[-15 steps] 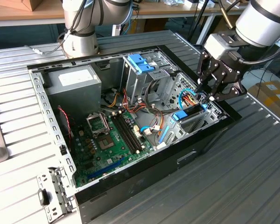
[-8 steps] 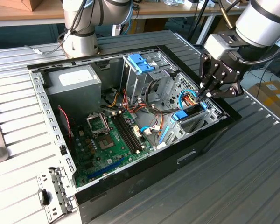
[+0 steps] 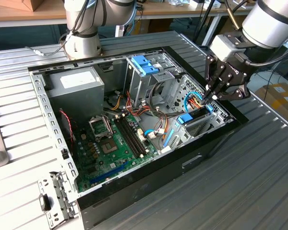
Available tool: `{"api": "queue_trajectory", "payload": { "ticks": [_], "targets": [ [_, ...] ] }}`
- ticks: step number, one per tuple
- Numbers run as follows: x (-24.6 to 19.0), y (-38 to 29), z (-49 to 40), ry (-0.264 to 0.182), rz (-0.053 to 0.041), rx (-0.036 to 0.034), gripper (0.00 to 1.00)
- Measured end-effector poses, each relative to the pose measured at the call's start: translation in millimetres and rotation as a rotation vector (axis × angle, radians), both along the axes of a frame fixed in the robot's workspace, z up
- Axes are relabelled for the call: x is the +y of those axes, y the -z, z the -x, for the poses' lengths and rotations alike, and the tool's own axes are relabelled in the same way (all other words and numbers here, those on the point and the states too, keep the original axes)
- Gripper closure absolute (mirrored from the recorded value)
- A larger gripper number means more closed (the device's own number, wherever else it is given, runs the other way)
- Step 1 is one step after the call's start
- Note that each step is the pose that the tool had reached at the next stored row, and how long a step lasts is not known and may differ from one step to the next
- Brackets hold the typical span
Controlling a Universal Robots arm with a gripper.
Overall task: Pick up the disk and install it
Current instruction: 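Insert the second disk wire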
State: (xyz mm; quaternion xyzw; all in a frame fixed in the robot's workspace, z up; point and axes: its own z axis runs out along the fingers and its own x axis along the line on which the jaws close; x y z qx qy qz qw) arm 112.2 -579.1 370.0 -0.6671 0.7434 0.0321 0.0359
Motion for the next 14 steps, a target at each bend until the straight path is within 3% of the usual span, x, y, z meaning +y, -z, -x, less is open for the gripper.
{"api": "queue_trajectory", "payload": {
  "ticks": [9,14],
  "targets": [
    [-3.7,1.6,13.1,0.000,0.0002,0.0000,0.84],
    [-5.7,8.3,15.0,0.000,0.0000,0.0000,0.84]
  ]
}}
